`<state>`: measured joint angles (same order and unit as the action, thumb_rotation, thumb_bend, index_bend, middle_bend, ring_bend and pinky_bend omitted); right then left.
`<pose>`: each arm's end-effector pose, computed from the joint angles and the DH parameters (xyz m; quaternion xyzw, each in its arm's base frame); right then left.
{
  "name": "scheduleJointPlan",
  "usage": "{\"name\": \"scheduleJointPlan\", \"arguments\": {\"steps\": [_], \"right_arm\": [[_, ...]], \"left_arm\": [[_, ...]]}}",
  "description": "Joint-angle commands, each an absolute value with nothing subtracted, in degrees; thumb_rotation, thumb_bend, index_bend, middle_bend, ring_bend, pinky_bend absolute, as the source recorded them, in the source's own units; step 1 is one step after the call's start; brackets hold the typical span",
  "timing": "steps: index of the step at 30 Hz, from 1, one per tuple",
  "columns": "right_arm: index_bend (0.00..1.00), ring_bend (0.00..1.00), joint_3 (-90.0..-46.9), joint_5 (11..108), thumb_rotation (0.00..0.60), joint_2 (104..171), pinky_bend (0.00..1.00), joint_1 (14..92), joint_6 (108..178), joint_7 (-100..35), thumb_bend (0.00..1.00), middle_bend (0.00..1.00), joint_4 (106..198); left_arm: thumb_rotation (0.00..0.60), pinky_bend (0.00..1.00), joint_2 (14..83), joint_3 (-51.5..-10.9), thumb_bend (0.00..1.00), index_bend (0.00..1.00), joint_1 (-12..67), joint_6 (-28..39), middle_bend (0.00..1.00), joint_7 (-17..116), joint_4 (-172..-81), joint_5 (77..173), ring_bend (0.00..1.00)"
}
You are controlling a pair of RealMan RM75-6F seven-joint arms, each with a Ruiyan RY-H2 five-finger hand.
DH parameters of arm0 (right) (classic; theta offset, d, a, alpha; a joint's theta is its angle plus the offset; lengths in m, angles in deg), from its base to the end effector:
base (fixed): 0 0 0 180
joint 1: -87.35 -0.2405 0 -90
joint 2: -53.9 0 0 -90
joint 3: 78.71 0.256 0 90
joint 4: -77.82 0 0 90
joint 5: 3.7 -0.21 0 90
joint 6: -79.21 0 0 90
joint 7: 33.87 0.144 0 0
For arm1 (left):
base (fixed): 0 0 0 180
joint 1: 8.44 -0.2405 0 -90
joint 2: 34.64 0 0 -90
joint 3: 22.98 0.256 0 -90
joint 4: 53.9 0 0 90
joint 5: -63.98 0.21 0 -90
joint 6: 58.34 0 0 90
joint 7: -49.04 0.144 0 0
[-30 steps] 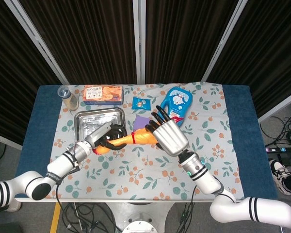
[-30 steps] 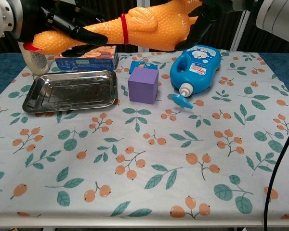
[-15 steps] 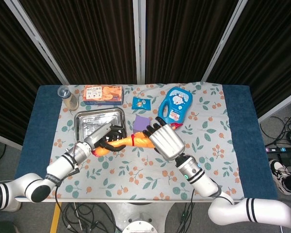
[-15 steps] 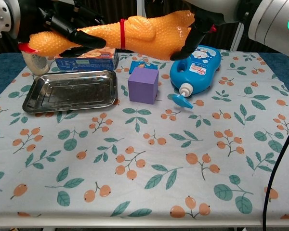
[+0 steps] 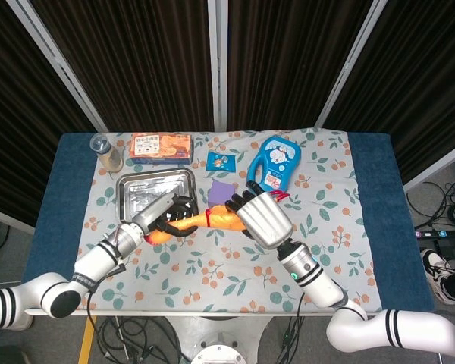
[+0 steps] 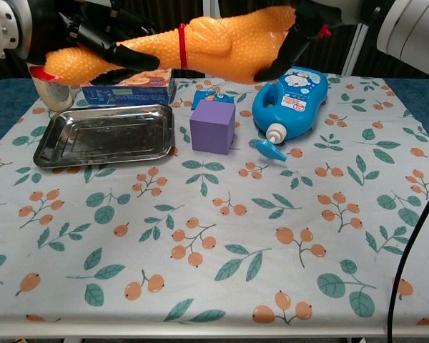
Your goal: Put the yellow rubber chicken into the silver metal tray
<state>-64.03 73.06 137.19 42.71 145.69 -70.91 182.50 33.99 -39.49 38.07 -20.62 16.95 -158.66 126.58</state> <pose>-0.0376 -0.3067 0.0423 0.7495 -0.1760 0.4930 0.4053 -0.0874 0.3347 0.0498 -0.5824 -0.6705 -0.4415 0.1280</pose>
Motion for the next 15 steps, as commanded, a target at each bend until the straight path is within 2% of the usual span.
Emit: {"name": "scheduleJointPlan", "arguments": {"steps": [1, 2, 4, 12, 15], "right_arm": [[0.34, 0.29, -63.43, 73.46, 0.600, 137.29, 0.22, 43.19, 146.99, -70.02, 0.09, 0.46, 182.19], [0.25, 0.24, -63.38, 73.43, 0.600, 137.24, 0.21, 43.21, 147.12, -69.95, 0.04, 0.39, 182.26], [0.15, 0.21, -63.38, 73.26, 0.600, 137.02, 0.20, 43.24, 147.08, -69.62, 0.00, 0.31, 182.52], [0.07, 0.20, -63.90, 73.02, 0.600, 136.79, 0.20, 43.17, 146.96, -69.88, 0.00, 0.23, 182.72], [0.07, 0.20, -64.09, 72.91, 0.600, 136.88, 0.19, 43.06, 146.80, -69.95, 0.00, 0.27, 182.67]], "left_arm": [[0.600, 0.84, 34.08, -39.53, 0.71, 0.77, 37.97, -20.57, 0.83, 17.03, -158.70, 126.47, 0.76], [0.600, 0.84, 34.10, -39.55, 0.71, 0.77, 37.94, -20.57, 0.83, 17.07, -158.73, 126.46, 0.76], [0.600, 0.84, 34.08, -39.54, 0.71, 0.77, 37.86, -20.60, 0.83, 17.23, -158.81, 126.50, 0.76], [0.600, 0.84, 33.89, -39.73, 0.71, 0.77, 37.56, -20.72, 0.83, 17.41, -159.04, 126.55, 0.76], [0.600, 0.84, 33.89, -39.83, 0.71, 0.77, 37.54, -20.93, 0.83, 17.34, -158.95, 126.58, 0.76]]}}
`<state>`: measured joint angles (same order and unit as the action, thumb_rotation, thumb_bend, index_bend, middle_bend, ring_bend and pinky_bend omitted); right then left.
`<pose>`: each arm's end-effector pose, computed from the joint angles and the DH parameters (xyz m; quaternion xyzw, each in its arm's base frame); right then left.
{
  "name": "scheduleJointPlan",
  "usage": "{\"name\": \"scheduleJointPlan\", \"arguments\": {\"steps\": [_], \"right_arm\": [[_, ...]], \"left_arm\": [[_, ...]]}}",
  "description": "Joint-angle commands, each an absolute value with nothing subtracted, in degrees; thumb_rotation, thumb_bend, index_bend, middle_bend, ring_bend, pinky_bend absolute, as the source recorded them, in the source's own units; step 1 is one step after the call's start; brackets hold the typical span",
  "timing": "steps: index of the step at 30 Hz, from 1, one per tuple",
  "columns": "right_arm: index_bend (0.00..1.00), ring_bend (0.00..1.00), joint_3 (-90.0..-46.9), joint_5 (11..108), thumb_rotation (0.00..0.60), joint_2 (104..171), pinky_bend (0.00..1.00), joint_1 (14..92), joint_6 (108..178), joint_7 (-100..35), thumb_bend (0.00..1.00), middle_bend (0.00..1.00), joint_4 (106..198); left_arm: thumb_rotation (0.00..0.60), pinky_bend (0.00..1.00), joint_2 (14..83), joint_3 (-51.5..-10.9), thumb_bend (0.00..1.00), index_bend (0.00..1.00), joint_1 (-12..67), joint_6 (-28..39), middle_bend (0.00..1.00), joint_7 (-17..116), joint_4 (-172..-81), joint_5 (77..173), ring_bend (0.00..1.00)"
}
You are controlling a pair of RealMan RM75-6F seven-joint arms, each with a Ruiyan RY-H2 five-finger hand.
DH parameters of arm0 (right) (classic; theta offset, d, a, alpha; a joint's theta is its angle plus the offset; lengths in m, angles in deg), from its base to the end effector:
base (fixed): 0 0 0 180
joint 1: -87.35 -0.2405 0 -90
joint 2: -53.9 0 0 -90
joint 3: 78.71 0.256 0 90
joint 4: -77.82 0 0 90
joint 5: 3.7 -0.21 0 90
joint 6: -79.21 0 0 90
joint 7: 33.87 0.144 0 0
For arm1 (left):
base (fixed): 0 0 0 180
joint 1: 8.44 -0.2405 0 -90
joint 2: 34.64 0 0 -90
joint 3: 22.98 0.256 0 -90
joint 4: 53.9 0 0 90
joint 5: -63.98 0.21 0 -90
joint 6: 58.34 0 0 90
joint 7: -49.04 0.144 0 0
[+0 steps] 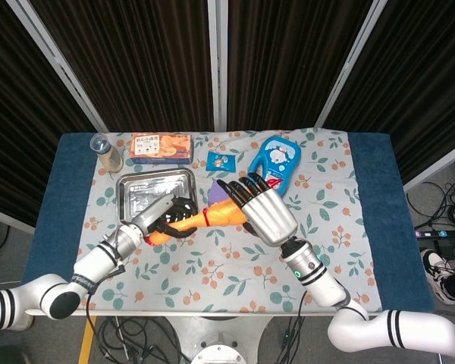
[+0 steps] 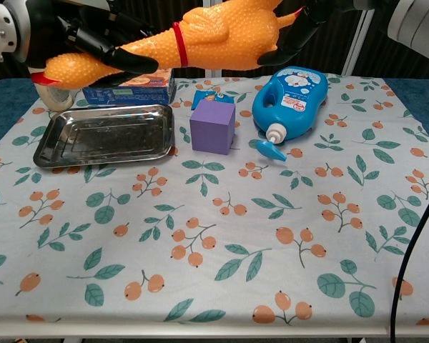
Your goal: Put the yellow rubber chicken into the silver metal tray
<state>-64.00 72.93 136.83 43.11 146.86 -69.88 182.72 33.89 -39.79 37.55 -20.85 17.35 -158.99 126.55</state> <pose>-0.0402 -0.3076 0.0468 0.7406 -0.1848 0.4996 0.4095 -0.0883 0.3333 0.0502 -0.5820 -0.6713 -0.4407 0.1285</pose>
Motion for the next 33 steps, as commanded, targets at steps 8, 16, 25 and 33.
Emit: {"name": "scheduleJointPlan", "arguments": {"steps": [8, 16, 25, 33], "right_arm": [[0.52, 0.34, -65.15, 72.12, 0.600, 136.62, 0.19, 42.47, 144.88, -70.41, 0.17, 0.55, 183.13], [0.79, 0.49, -66.51, 70.97, 0.600, 136.57, 0.20, 41.47, 142.40, -72.17, 0.46, 0.74, 183.77], [0.94, 0.57, -67.91, 69.98, 0.600, 137.26, 0.20, 40.82, 140.94, -73.34, 0.64, 0.84, 184.40], [0.88, 0.55, -67.82, 70.16, 0.600, 136.80, 0.21, 41.33, 142.25, -72.51, 0.55, 0.81, 184.62]], "left_arm": [[0.600, 0.84, 33.94, -40.09, 0.71, 0.77, 37.58, -21.30, 0.83, 17.37, -158.63, 126.56, 0.76], [0.600, 0.84, 33.97, -40.52, 0.71, 0.77, 37.67, -21.58, 0.84, 17.26, -158.33, 126.53, 0.76], [0.600, 0.84, 34.53, -39.89, 0.71, 0.77, 37.87, -21.10, 0.84, 19.41, -157.49, 126.07, 0.76], [0.600, 0.84, 34.31, -39.96, 0.71, 0.77, 37.37, -20.57, 0.84, 19.54, -158.08, 126.22, 0.76]]}}
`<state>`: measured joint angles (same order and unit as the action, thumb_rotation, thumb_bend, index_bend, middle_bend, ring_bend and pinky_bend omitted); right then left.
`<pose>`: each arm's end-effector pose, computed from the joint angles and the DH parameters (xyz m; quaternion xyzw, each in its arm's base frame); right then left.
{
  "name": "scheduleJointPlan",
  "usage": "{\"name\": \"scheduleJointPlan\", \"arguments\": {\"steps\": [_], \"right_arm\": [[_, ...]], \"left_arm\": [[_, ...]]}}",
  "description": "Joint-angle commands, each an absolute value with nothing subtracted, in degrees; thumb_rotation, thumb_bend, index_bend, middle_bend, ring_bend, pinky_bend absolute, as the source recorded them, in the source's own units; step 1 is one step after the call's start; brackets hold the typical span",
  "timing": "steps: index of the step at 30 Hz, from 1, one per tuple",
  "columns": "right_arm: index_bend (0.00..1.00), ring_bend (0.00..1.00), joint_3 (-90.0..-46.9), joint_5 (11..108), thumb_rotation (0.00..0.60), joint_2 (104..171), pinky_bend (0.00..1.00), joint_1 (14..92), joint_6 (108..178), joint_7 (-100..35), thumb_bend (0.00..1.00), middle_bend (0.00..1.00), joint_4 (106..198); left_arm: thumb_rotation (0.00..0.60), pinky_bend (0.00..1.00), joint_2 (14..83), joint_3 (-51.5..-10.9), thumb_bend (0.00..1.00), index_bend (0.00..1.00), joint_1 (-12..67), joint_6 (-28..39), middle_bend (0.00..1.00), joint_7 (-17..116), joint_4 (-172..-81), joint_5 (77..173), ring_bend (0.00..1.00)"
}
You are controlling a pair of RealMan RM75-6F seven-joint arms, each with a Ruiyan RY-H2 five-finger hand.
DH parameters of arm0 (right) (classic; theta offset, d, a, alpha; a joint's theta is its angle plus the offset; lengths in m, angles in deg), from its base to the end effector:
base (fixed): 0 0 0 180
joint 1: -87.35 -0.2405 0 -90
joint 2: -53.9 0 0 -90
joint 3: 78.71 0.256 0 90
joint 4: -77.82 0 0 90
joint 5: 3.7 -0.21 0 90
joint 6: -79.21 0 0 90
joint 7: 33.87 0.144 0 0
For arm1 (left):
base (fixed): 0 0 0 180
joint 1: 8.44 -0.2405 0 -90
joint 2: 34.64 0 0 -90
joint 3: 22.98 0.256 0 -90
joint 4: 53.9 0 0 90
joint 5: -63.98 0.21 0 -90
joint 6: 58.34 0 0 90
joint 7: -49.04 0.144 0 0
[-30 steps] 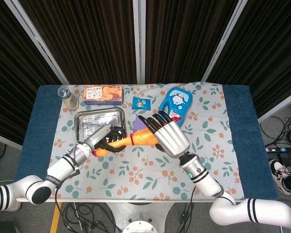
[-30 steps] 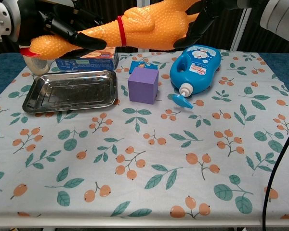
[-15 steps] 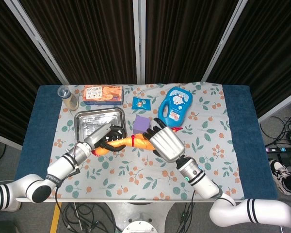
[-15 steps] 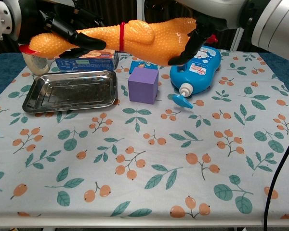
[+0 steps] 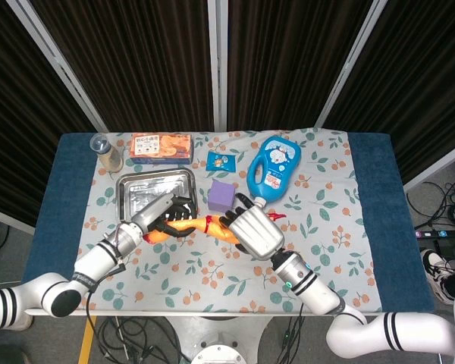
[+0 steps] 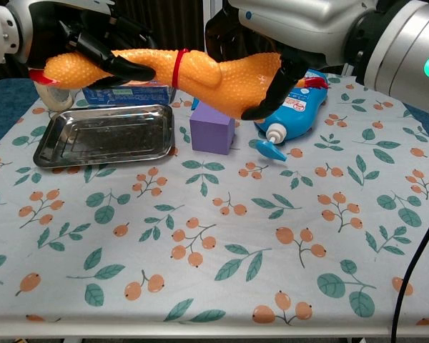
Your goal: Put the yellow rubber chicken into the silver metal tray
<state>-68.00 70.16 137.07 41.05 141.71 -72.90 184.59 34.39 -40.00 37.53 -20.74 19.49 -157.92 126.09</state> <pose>-0.0404 -0.2908 0.0199 0.7943 -0.1864 0.4479 0.3657 -0.0909 0.3375 0.0499 -0.5896 -0.6614 -0.4411 0.1424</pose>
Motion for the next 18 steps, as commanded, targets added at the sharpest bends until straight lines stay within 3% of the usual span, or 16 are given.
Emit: {"name": "scheduleJointPlan", "arguments": {"steps": [1, 4, 6, 8, 12, 18], "right_arm": [[0.81, 0.52, -67.61, 70.09, 0.600, 136.62, 0.20, 41.48, 142.56, -72.15, 0.49, 0.77, 184.67], [0.47, 0.38, -66.88, 69.86, 0.600, 135.90, 0.19, 42.01, 143.59, -70.87, 0.27, 0.56, 184.97], [0.20, 0.24, -66.43, 69.67, 0.600, 135.24, 0.17, 42.36, 144.17, -70.03, 0.10, 0.37, 185.46], [0.05, 0.15, -66.09, 69.02, 0.600, 134.29, 0.15, 42.66, 144.14, -68.94, 0.02, 0.23, 186.28], [0.00, 0.05, -65.84, 67.64, 0.600, 132.07, 0.10, 43.00, 143.13, -66.96, 0.00, 0.08, 188.08], [0.00, 0.03, -66.36, 68.11, 0.600, 128.77, 0.09, 44.24, 143.44, -64.99, 0.00, 0.05, 189.34]], "left_arm": [[0.600, 0.84, 34.29, -39.94, 0.71, 0.77, 37.28, -20.48, 0.84, 19.54, -158.12, 126.26, 0.76], [0.600, 0.84, 34.29, -39.79, 0.71, 0.77, 36.88, -20.20, 0.84, 19.38, -158.11, 126.29, 0.76], [0.600, 0.84, 34.29, -39.74, 0.71, 0.77, 36.50, -19.98, 0.84, 19.02, -158.00, 126.27, 0.76], [0.600, 0.84, 34.25, -39.67, 0.71, 0.77, 36.08, -19.77, 0.83, 18.61, -157.91, 126.38, 0.76], [0.600, 0.84, 34.04, -39.65, 0.71, 0.77, 35.23, -19.42, 0.83, 17.54, -157.88, 126.91, 0.76], [0.600, 0.84, 33.55, -39.61, 0.71, 0.77, 33.88, -18.91, 0.83, 15.76, -157.49, 127.84, 0.76]]}}
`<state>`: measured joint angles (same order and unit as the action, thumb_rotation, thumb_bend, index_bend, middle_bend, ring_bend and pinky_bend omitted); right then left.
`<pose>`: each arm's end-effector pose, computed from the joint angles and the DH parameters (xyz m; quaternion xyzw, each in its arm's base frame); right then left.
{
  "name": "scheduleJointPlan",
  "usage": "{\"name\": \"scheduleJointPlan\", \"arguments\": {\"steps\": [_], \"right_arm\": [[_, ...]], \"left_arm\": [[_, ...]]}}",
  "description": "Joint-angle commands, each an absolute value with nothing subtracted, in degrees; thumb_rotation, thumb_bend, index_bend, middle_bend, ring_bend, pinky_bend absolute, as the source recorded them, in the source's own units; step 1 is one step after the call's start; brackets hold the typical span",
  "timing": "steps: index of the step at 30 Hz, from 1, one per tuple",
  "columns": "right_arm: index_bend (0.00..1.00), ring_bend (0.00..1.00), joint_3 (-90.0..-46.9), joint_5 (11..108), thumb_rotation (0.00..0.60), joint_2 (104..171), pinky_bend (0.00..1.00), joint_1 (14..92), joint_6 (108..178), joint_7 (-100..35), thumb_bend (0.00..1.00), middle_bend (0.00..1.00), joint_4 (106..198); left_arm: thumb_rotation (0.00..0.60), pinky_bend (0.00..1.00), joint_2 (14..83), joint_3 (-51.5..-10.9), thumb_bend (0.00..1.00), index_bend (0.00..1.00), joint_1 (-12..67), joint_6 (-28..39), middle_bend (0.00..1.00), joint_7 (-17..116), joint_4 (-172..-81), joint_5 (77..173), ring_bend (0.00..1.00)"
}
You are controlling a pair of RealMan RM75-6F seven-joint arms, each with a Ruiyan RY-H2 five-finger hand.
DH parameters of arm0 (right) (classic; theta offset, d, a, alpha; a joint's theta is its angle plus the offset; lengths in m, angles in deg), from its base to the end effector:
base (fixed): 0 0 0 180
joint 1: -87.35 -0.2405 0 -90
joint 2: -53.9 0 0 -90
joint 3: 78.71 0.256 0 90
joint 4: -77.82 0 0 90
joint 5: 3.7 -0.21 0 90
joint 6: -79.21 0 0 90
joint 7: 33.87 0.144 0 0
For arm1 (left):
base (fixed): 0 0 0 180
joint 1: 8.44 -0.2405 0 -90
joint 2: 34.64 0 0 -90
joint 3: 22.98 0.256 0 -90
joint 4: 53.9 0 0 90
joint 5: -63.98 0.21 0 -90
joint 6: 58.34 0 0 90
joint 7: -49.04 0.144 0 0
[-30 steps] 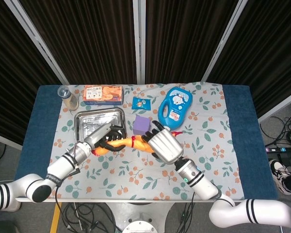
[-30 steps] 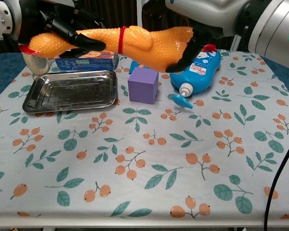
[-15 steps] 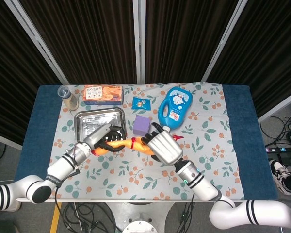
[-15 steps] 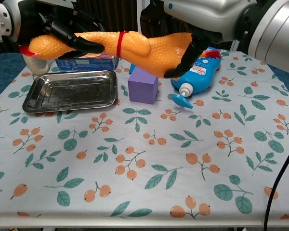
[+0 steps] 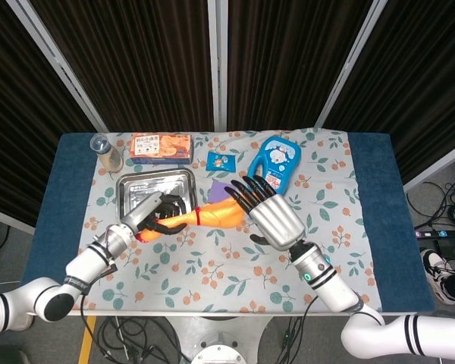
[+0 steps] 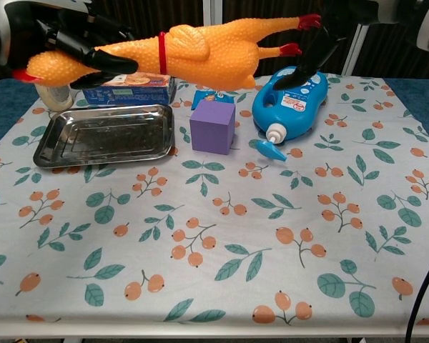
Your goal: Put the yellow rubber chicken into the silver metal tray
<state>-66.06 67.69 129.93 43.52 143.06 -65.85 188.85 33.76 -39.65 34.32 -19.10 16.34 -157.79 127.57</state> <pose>-0.0550 -0.3004 0.0582 0.7614 -0.2452 0.4647 0.3797 -0.1102 0.3341 0.0559 -0.5593 -0.6786 -0.4516 0.1509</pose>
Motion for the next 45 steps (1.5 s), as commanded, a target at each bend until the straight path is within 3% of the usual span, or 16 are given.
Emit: {"name": "scheduleJointPlan", "arguments": {"steps": [1, 9, 17, 29, 39, 42, 45], "right_arm": [[0.00, 0.03, -66.50, 68.46, 0.600, 128.17, 0.09, 44.65, 143.81, -64.56, 0.00, 0.05, 189.52], [0.00, 0.03, -68.64, 74.05, 0.600, 120.40, 0.09, 50.57, 149.20, -58.20, 0.00, 0.05, 190.04], [0.00, 0.03, -69.03, 76.43, 0.600, 115.23, 0.09, 54.64, 152.33, -51.56, 0.00, 0.05, 188.65], [0.00, 0.03, -68.82, 77.88, 0.600, 111.98, 0.09, 58.36, 155.05, -46.73, 0.00, 0.05, 187.42], [0.00, 0.03, -68.43, 76.48, 0.600, 111.46, 0.09, 59.91, 154.54, -43.41, 0.00, 0.05, 186.09], [0.00, 0.03, -68.28, 76.24, 0.600, 111.32, 0.09, 60.27, 154.47, -42.72, 0.00, 0.05, 185.75], [0.00, 0.03, -68.20, 76.18, 0.600, 111.29, 0.09, 60.51, 154.27, -42.20, 0.00, 0.05, 185.45]], "left_arm": [[0.600, 0.84, 33.47, -39.58, 0.71, 0.77, 33.66, -18.89, 0.83, 15.43, -157.22, 127.95, 0.76], [0.600, 0.83, 34.95, -37.49, 0.71, 0.77, 31.35, -17.92, 0.83, 14.24, -149.62, 129.50, 0.76], [0.600, 0.81, 41.07, -35.71, 0.71, 0.76, 31.51, -16.29, 0.82, 19.74, -137.85, 127.62, 0.74], [0.600, 0.69, 50.52, -36.92, 0.71, 0.74, 32.34, -12.11, 0.75, 26.52, -124.13, 124.99, 0.61], [0.600, 0.42, 53.41, -36.36, 0.66, 0.44, 32.12, -13.26, 0.42, 27.78, -120.08, 125.94, 0.29], [0.600, 0.35, 53.52, -35.97, 0.57, 0.31, 31.99, -13.12, 0.28, 29.56, -119.72, 126.14, 0.20], [0.600, 0.32, 54.56, -36.37, 0.44, 0.25, 31.59, -11.23, 0.21, 31.35, -119.04, 125.75, 0.16]]}}
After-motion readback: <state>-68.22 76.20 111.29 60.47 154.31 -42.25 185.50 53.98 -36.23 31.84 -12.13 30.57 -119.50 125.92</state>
